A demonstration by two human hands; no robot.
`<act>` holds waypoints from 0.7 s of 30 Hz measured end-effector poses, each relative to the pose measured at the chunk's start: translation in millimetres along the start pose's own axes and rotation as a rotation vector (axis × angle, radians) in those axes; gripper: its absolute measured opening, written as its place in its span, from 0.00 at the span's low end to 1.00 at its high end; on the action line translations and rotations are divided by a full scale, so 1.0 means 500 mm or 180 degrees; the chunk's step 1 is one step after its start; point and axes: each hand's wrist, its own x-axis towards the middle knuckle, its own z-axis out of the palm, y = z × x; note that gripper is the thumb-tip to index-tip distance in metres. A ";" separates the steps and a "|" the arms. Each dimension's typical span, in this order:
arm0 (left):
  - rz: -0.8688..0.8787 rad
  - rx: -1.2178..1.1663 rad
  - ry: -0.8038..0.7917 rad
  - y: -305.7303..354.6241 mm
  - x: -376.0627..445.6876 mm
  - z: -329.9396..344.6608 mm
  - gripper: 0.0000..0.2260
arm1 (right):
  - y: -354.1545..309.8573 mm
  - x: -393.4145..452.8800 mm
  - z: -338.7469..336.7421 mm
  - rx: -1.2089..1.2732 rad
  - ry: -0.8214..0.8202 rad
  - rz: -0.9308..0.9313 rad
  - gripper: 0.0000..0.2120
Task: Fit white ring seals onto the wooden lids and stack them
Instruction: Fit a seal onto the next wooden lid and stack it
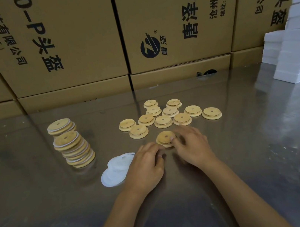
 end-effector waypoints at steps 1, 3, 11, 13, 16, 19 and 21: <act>-0.0021 0.0033 0.0042 -0.001 0.000 0.000 0.11 | 0.001 -0.001 0.005 -0.0056 -0.0087 -0.0006 0.14; -0.0107 0.0163 0.0153 -0.003 0.001 -0.002 0.12 | -0.001 -0.003 0.013 0.0023 -0.0110 0.0042 0.11; -0.0351 0.0662 0.0391 -0.014 0.000 -0.007 0.14 | -0.012 -0.004 0.033 -0.0106 -0.0225 -0.0013 0.15; -0.0283 0.0735 0.0369 -0.014 0.000 -0.007 0.14 | -0.012 -0.005 0.034 -0.0064 -0.0189 -0.0034 0.13; -0.0290 0.0716 0.0436 -0.011 0.002 -0.010 0.11 | -0.011 -0.007 0.032 0.0017 -0.0170 -0.0054 0.11; -0.0340 0.0667 0.0580 -0.008 0.001 -0.014 0.08 | -0.017 -0.008 0.031 0.0114 -0.0203 0.0004 0.11; -0.0383 0.0635 0.0628 -0.008 0.002 -0.015 0.09 | -0.022 -0.010 0.028 0.0095 -0.0274 0.0016 0.10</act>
